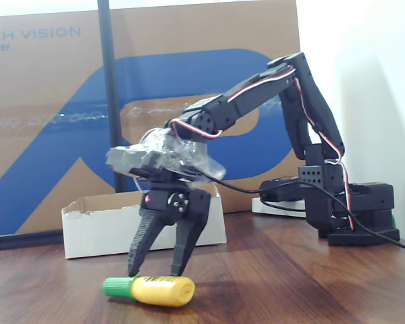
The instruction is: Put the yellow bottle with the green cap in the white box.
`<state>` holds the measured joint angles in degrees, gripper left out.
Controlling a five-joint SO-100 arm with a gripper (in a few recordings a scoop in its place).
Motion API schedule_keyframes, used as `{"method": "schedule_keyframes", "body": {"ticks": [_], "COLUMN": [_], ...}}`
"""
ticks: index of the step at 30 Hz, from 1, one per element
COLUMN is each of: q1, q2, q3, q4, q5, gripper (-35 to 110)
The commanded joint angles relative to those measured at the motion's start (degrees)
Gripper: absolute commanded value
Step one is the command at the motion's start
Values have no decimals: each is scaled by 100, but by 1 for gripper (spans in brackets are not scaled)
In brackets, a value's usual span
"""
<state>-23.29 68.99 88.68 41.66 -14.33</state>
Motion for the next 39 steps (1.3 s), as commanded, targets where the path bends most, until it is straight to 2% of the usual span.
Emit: {"method": "schedule_keyframes", "body": {"ticks": [1,17,27,39], "q1": [18,70,123,167], "q2": [158,-457,-220,132], "q3": [-466,-1028,-1063,-1125], "q4": [132,343,536,606], "q5": [-44,-211,-185,-35], "gripper": [31,30,0,0]}}
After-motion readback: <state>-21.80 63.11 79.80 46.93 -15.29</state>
